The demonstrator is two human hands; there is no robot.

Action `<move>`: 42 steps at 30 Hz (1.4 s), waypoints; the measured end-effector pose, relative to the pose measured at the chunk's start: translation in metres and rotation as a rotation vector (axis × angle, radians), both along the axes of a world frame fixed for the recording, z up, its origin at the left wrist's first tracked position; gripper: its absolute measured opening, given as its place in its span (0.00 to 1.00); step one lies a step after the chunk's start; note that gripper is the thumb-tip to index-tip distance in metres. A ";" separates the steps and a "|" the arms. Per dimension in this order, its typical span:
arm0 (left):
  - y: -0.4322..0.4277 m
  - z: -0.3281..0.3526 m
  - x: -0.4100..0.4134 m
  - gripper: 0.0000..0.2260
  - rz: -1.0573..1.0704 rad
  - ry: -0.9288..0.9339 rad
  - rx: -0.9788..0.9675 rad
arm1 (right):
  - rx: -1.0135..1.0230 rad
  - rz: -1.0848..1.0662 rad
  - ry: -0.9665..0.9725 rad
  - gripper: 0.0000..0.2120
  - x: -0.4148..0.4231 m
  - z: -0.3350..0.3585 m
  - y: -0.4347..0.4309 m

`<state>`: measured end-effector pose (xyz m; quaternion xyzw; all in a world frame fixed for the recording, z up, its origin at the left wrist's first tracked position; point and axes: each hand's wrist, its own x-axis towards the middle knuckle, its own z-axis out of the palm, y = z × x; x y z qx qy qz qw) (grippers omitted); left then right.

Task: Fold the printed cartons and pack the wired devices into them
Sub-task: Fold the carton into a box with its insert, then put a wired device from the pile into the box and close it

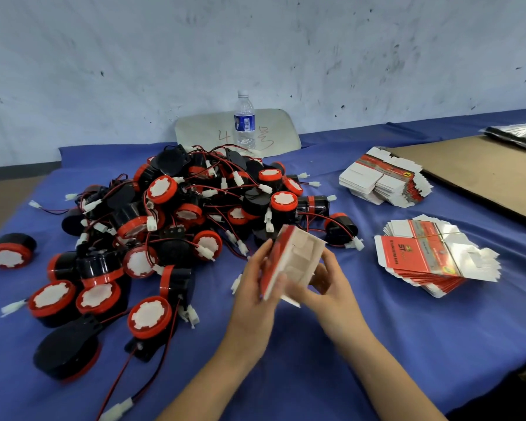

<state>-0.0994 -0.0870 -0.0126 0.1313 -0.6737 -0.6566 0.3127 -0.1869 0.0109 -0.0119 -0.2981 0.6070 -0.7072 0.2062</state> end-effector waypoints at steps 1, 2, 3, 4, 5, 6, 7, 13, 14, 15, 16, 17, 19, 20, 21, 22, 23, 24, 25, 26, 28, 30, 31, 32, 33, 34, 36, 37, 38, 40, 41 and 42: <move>0.004 -0.003 -0.001 0.27 -0.010 -0.006 -0.050 | 0.022 -0.006 0.025 0.34 0.001 0.000 0.000; 0.008 -0.006 -0.002 0.27 -0.023 -0.014 -0.089 | 0.043 -0.013 0.028 0.37 0.001 -0.001 0.001; 0.010 -0.009 -0.003 0.27 -0.036 -0.023 -0.113 | 0.062 -0.026 0.013 0.38 0.001 -0.001 0.002; 0.011 -0.010 -0.003 0.27 -0.045 -0.025 -0.129 | 0.073 -0.040 -0.004 0.35 0.000 -0.002 0.002; 0.011 -0.011 -0.003 0.27 -0.053 -0.021 -0.134 | 0.078 -0.060 -0.015 0.32 -0.001 -0.003 0.002; 0.011 -0.011 -0.003 0.27 -0.060 -0.013 -0.123 | 0.083 -0.081 -0.020 0.28 -0.002 -0.004 0.002; 0.011 -0.010 -0.003 0.27 -0.065 -0.005 -0.105 | 0.086 -0.098 -0.025 0.25 -0.002 -0.005 0.002; 0.016 0.001 -0.001 0.30 -0.102 -0.010 0.111 | -0.044 -0.146 -0.072 0.22 -0.001 0.004 0.002; 0.015 0.002 0.000 0.29 -0.114 -0.006 0.166 | -0.065 -0.150 -0.091 0.25 -0.001 0.006 0.002; 0.013 0.002 0.000 0.27 -0.120 -0.006 0.205 | -0.089 -0.158 -0.109 0.26 -0.001 0.007 0.002; 0.012 0.004 0.001 0.25 -0.120 -0.017 0.210 | -0.114 -0.173 -0.116 0.26 -0.001 0.007 0.002; 0.010 0.004 0.001 0.24 -0.113 -0.033 0.174 | -0.135 -0.195 -0.108 0.24 -0.001 0.007 0.003; 0.007 0.003 0.001 0.25 -0.079 -0.052 0.041 | -0.127 -0.251 -0.037 0.21 -0.003 0.002 0.003; 0.006 0.002 0.001 0.25 -0.057 -0.063 -0.043 | -0.079 -0.280 0.012 0.18 -0.005 0.000 0.003; 0.004 0.001 0.001 0.27 -0.044 -0.080 -0.140 | -0.005 -0.299 0.049 0.15 -0.006 -0.003 0.003; 0.003 0.000 0.002 0.27 -0.047 -0.108 -0.242 | 0.079 -0.313 0.070 0.13 -0.007 -0.006 0.004; 0.002 -0.002 0.003 0.28 -0.060 -0.137 -0.330 | 0.155 -0.320 0.079 0.12 -0.010 -0.010 0.003; 0.001 -0.003 0.004 0.28 -0.084 -0.159 -0.389 | 0.224 -0.328 0.091 0.10 -0.013 -0.014 0.003; 0.001 -0.004 0.004 0.29 -0.115 -0.176 -0.417 | 0.285 -0.339 0.119 0.08 -0.016 -0.017 0.003; 0.001 -0.004 0.005 0.30 -0.150 -0.189 -0.426 | 0.336 -0.355 0.158 0.07 -0.018 -0.019 0.002; 0.002 -0.008 0.006 0.33 -0.206 -0.204 -0.446 | 0.415 -0.413 0.242 0.08 -0.022 -0.021 0.001; 0.003 -0.011 0.005 0.36 -0.195 -0.202 -0.479 | 0.431 -0.447 0.260 0.09 -0.022 -0.021 0.002; 0.003 -0.010 0.004 0.35 -0.170 -0.196 -0.457 | 0.390 -0.442 0.228 0.09 -0.020 -0.019 0.003; 0.003 -0.010 0.003 0.34 -0.142 -0.180 -0.409 | 0.327 -0.427 0.183 0.09 -0.017 -0.016 0.004; 0.001 -0.010 0.001 0.32 -0.096 -0.159 -0.359 | 0.260 -0.403 0.148 0.09 -0.014 -0.012 0.005; -0.002 -0.010 -0.001 0.31 -0.047 -0.140 -0.306 | 0.198 -0.394 0.133 0.08 -0.011 -0.008 0.005; -0.011 -0.009 -0.003 0.30 0.054 -0.148 -0.241 | 0.100 -0.433 0.198 0.11 -0.004 -0.003 0.006; -0.014 -0.008 -0.003 0.29 0.090 -0.178 -0.232 | 0.055 -0.490 0.270 0.14 0.000 0.001 0.006; -0.018 -0.007 -0.002 0.27 0.115 -0.202 -0.232 | 0.002 -0.555 0.361 0.15 0.003 0.005 0.006; -0.025 -0.011 -0.004 0.21 0.151 -0.262 -0.250 | -0.105 -0.640 0.579 0.14 0.010 0.013 0.009; -0.027 -0.010 -0.002 0.21 0.168 -0.286 -0.267 | -0.144 -0.650 0.691 0.12 0.016 0.016 0.009; -0.029 -0.012 -0.003 0.22 0.163 -0.294 -0.293 | -0.176 -0.640 0.798 0.09 0.025 0.019 0.007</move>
